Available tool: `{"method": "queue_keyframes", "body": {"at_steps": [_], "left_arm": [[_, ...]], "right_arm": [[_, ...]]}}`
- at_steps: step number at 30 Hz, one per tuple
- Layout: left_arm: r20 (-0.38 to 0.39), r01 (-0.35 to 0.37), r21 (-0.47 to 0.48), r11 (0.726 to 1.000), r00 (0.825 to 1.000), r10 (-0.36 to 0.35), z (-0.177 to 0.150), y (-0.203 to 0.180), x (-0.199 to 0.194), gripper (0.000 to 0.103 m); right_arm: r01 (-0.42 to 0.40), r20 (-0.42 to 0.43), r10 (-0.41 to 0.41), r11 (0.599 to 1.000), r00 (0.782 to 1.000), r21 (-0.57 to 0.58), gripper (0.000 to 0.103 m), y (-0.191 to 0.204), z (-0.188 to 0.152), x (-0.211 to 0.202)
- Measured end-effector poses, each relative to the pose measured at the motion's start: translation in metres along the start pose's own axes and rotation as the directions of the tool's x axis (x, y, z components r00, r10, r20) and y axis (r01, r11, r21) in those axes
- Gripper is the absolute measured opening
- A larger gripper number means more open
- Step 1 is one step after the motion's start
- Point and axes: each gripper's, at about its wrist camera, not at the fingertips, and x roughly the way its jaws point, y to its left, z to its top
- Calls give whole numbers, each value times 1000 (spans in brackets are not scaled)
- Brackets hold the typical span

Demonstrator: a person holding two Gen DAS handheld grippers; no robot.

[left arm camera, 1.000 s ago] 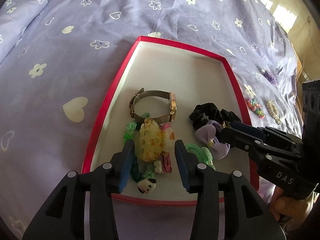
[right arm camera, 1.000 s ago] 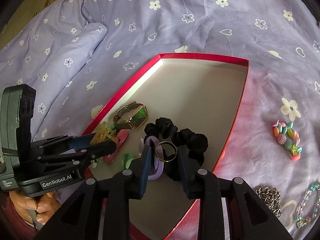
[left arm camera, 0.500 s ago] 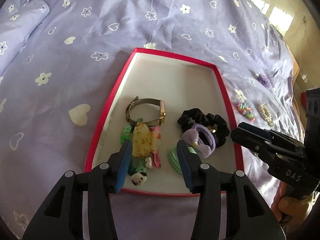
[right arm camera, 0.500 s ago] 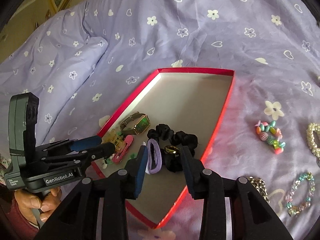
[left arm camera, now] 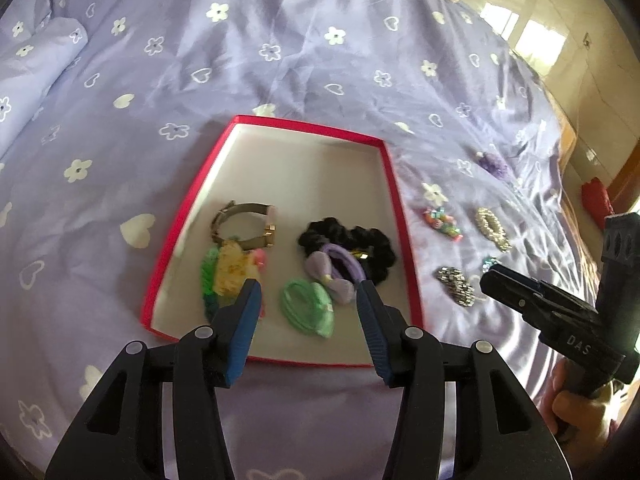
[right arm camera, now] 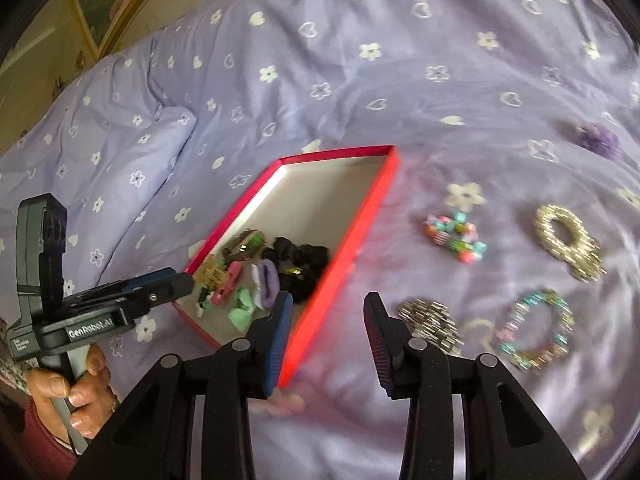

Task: Organize jewelry
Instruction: 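Move both open tools back toward the chain and beaded bracelets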

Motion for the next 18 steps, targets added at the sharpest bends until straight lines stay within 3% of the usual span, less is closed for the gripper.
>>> {"method": "queue_keyframes", "body": {"at_steps": [18], "left_arm": [[-15, 70, 95, 993, 997, -69, -10, -65, -6, 55]], "right_arm": [[124, 41, -131, 983, 991, 131, 48, -71, -35, -62]]}}
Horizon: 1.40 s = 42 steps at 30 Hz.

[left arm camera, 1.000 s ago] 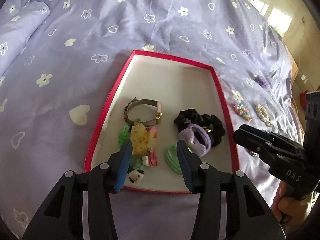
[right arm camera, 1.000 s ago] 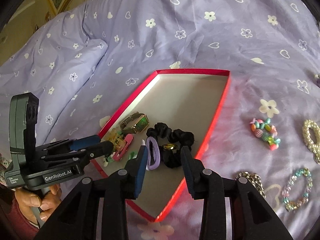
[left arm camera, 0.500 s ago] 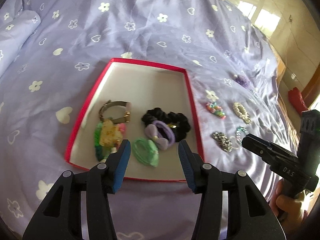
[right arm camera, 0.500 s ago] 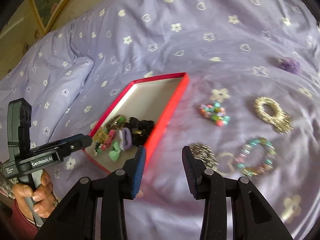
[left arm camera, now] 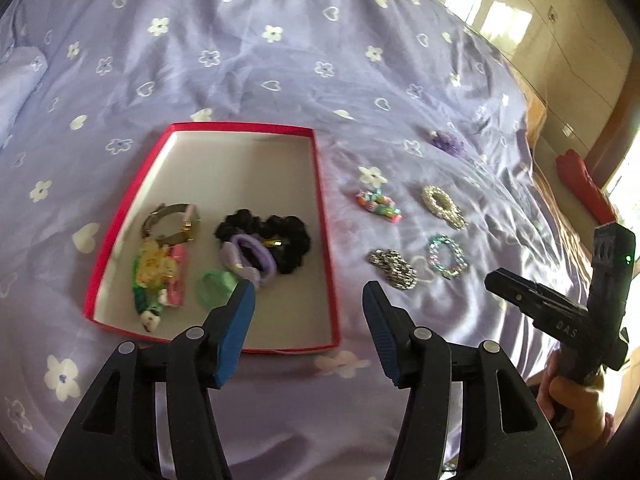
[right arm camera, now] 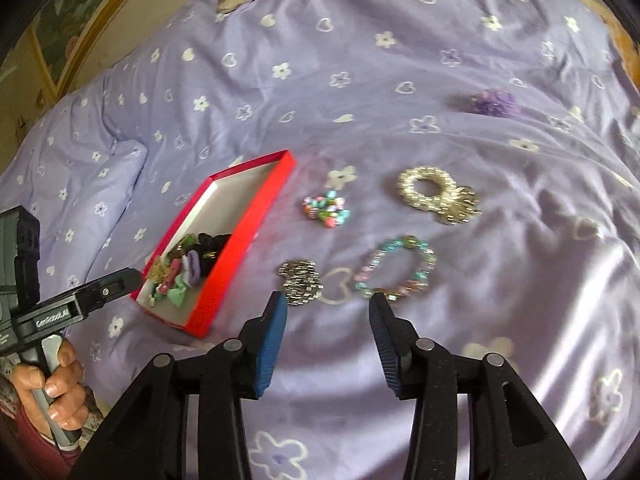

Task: Organize jewelry
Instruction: 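Move both open tools back toward the chain and beaded bracelets, then grasp the silver chain bracelet with left tool while right tool grasps beaded bracelet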

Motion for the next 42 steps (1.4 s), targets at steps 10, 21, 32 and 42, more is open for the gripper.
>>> {"method": "queue_keyframes", "body": {"at_steps": [10, 21, 32, 42], "left_arm": [[-31, 29, 70, 997, 999, -27, -1, -34, 14, 62], [-69, 53, 155, 987, 997, -43, 3, -63, 42, 74], [-131, 54, 190, 980, 991, -30, 7, -79, 86, 74], [-168, 27, 252, 967, 986, 16, 11, -97, 124, 74]], "right_arm": [[36, 3, -36, 999, 999, 26, 63, -22, 0, -2], [62, -39, -63, 998, 997, -10, 69, -31, 4, 23], [89, -79, -93, 995, 993, -46, 68, -46, 18, 50], [148, -86, -158, 982, 984, -114, 51, -47, 20, 72]]}}
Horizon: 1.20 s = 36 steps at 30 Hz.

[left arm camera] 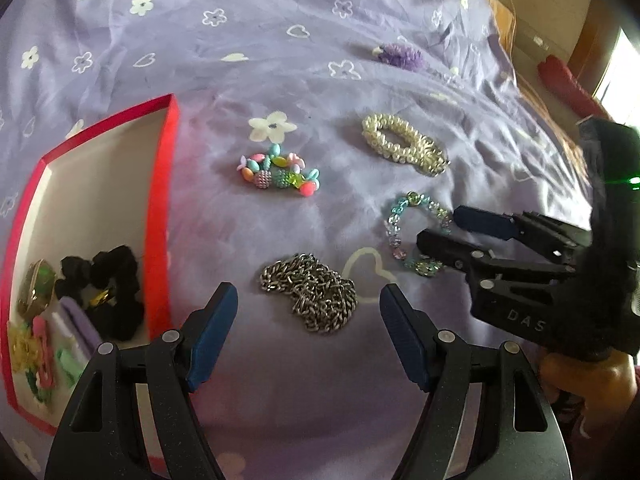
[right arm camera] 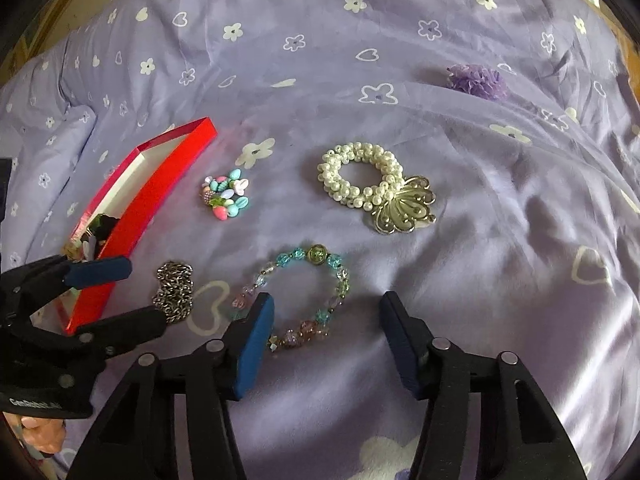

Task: Organize jewelry
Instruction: 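Grasp the silver chain bracelet with left tool while right tool grasps beaded bracelet, then carry chain bracelet and beaded bracelet into the red box and lower them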

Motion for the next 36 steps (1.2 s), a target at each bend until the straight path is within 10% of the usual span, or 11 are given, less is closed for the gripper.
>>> {"method": "queue_keyframes", "body": {"at_steps": [4, 8, 11, 36], "left_arm": [[-32, -42, 28, 999, 999, 43, 0, -4, 16, 64], [-18, -6, 47, 999, 1000, 7, 0, -6, 16, 24], [-10, 18, 32, 999, 1000, -18, 0, -3, 15, 15], [200, 73, -72, 995, 978, -57, -15, 32, -87, 14]], "right_arm": [[15, 9, -15, 1000, 1000, 8, 36, -3, 0, 0], [8, 15, -9, 999, 1000, 43, 11, -10, -1, -1], [-6, 20, 5, 998, 1000, 58, 8, -11, -1, -3], [-161, 165, 157, 987, 974, 15, 7, 39, 18, -76]]}}
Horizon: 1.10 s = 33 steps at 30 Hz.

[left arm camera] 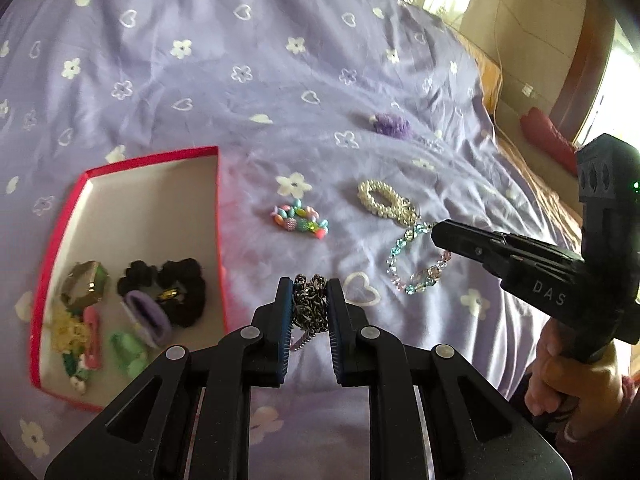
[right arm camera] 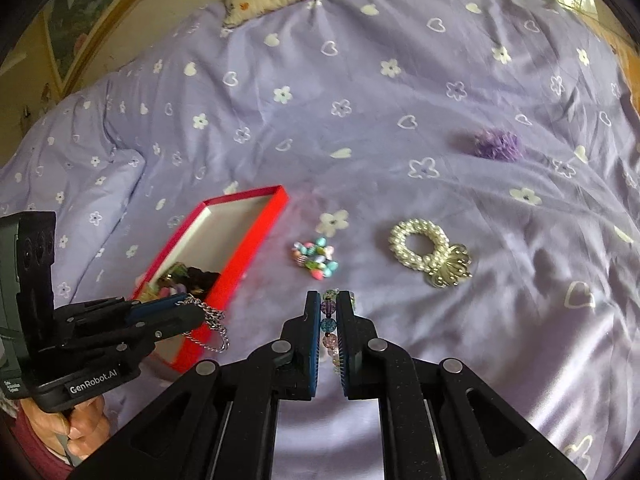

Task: Organize jewelry
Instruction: 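Carry chain bracelet and beaded bracelet into the red box and lower them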

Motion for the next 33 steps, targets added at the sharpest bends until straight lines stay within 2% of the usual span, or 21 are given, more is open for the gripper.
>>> {"method": "queue_keyframes", "body": {"at_steps": [17, 33], "left_arm": [[46, -44, -83, 996, 998, 47, -18, 43, -42, 14], [57, -122, -201, 972, 989, 136, -46, 107, -75, 14]], "right_arm": [[-71, 11, 71, 996, 997, -63, 7, 50, 6, -6], [-156, -26, 154, 980, 988, -124, 7, 106, 5, 13]]}}
